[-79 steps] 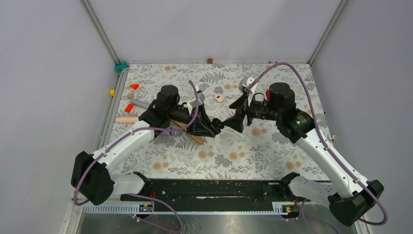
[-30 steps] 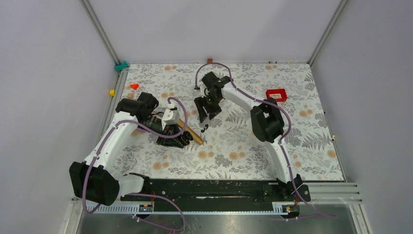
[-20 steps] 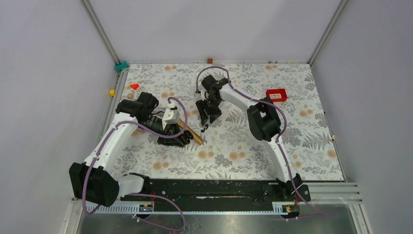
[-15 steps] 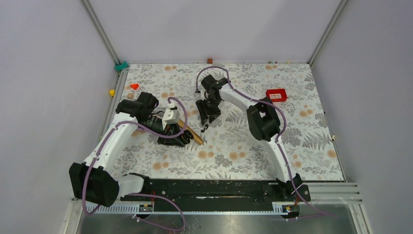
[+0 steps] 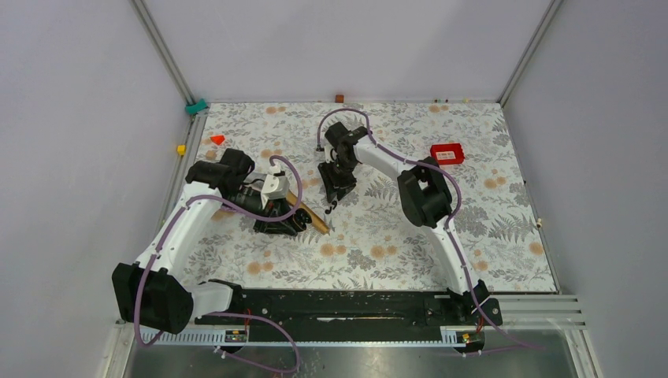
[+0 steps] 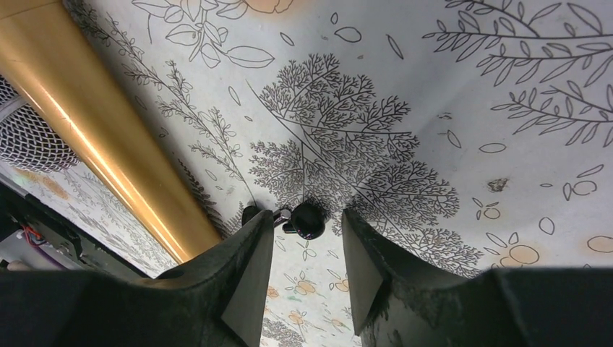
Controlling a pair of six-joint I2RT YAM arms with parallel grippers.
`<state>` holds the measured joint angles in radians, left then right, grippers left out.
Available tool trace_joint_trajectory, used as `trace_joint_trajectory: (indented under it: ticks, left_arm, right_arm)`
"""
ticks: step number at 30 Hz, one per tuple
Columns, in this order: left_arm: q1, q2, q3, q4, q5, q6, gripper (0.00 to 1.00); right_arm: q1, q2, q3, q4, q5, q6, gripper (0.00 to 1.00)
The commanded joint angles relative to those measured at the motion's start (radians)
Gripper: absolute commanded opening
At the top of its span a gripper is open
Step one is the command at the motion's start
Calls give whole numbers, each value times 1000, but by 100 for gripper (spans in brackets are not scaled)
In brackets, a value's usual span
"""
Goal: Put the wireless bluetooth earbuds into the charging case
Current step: Pick up the earbud from the center of the board.
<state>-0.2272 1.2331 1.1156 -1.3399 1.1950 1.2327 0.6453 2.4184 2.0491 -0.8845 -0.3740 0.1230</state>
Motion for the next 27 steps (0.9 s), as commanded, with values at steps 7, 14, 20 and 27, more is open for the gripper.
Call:
trace_joint_trajectory:
  ticks: [7, 14, 20, 27]
  left_arm:
    - [20, -23, -7, 12, 41, 20, 0]
    - [23, -21, -8, 12, 43, 21, 0]
    - [27, -24, -10, 12, 45, 24, 0]
    - [29, -23, -11, 11, 48, 25, 0]
  right_arm:
    - [33, 22, 50, -50, 66, -14, 43]
    - [48, 26, 65, -70, 81, -33, 34]
    - [54, 26, 66, -71, 92, -40, 28]
    - [52, -10, 83, -84, 46, -79, 19]
